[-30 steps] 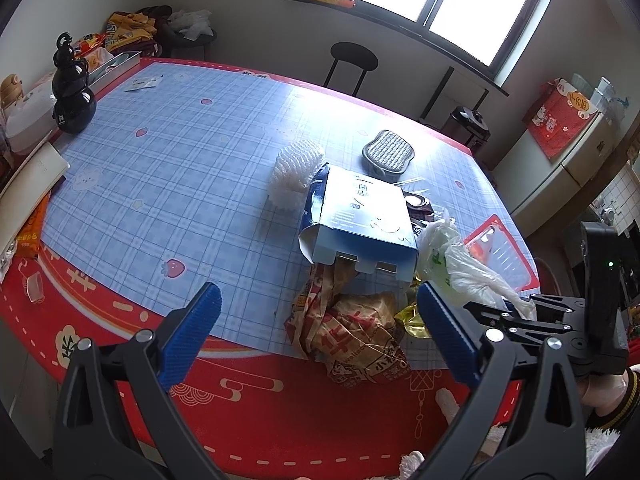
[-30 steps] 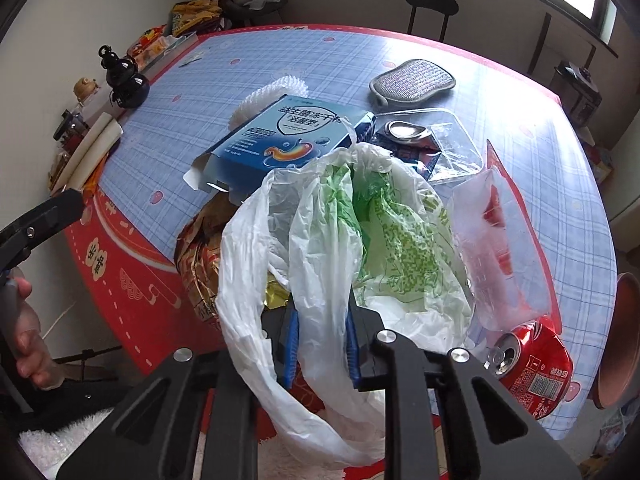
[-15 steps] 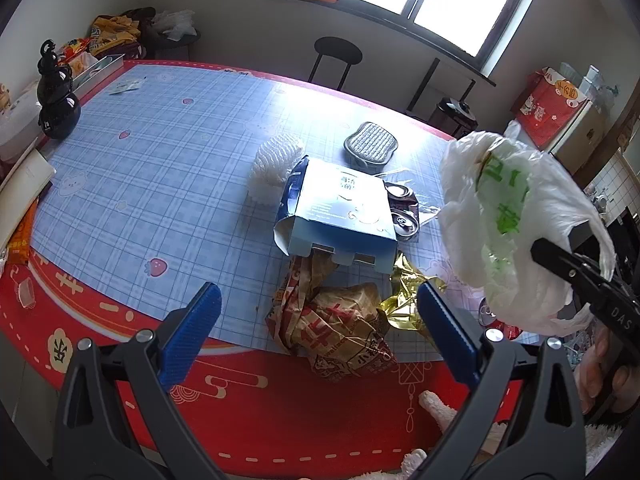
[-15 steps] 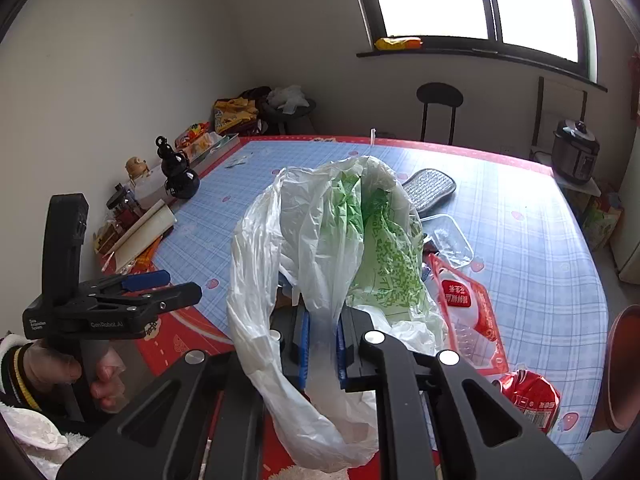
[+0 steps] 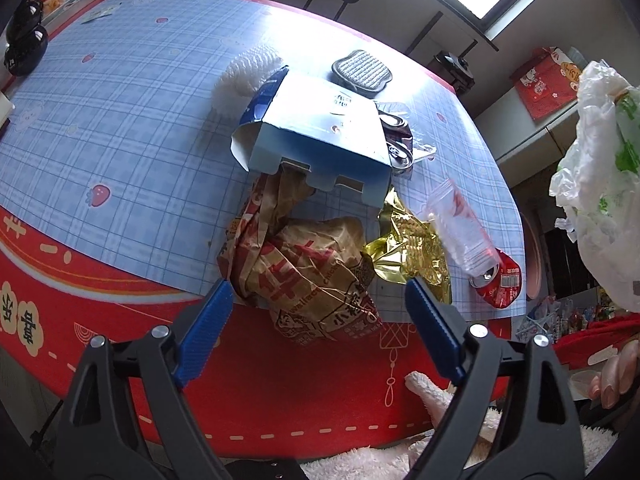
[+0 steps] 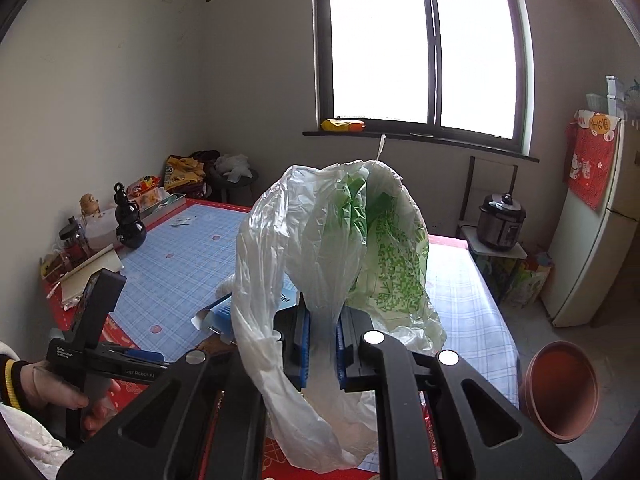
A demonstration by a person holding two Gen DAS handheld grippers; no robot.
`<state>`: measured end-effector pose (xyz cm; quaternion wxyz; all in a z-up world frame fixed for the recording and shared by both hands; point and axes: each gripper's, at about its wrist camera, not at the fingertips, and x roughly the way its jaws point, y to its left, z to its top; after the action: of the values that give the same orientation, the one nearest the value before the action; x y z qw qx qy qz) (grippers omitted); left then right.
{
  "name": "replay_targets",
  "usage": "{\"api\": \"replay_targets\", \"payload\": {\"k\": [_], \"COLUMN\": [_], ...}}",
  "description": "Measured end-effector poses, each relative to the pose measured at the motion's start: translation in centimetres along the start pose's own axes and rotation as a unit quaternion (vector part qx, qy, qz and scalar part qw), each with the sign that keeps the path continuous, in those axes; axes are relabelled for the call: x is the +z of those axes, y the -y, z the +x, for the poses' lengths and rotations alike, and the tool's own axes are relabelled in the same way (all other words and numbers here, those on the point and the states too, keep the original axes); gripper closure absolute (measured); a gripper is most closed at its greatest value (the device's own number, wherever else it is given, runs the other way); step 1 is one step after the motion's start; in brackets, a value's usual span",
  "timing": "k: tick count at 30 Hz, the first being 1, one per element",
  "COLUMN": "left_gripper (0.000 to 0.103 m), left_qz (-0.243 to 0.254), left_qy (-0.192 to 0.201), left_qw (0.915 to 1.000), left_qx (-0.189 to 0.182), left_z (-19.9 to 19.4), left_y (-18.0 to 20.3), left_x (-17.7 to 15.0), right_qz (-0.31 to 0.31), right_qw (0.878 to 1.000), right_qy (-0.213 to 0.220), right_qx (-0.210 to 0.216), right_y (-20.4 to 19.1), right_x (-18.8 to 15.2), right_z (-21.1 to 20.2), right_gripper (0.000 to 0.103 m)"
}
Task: Collect trash
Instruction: 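Lift the white bag with the right tool while the left tool grasps the brown paper bag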
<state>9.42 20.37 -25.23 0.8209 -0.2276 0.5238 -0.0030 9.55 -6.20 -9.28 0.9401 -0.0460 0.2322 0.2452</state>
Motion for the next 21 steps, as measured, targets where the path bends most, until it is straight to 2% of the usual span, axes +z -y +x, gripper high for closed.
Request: {"api": "replay_targets", "payload": {"k": [5,11,15,21], "left_gripper": [0.02,0.017,0.011,0.01], "left_qz": [-0.038,-0.055,-0.063,-0.055], "left_qy": [-0.012,-0.023,-0.016,-0.009], "left_qw": [0.9992,0.9982,0.9976,0.9975], "left_qx": [0.001,0.01,0.024,0.044], "left_z": [1.8,4.3,5.4,6.8], "left_y": [-1.0,-1.3,-1.5,-1.0], "left_x": [0.3,0.5,0.6,0.8], "right_qz": [0.013,0.016,0.015,0.011], "right_qw": [1.0,0.999,0.998,0.998], "right_qy": [-0.009,-0.02,-0.028,-0.039], "right_qx": [-0.023,-0.039,-0.046,-0.05], "right_y": [1.1,1.2,1.3,1.3], "right_x": [-0.9,-1.5,-1.8,-2.1], "right_z": [-0.8,-1.3,-1.3,-1.3], "right_gripper": [0.091,0.091,0.091,0.091]}}
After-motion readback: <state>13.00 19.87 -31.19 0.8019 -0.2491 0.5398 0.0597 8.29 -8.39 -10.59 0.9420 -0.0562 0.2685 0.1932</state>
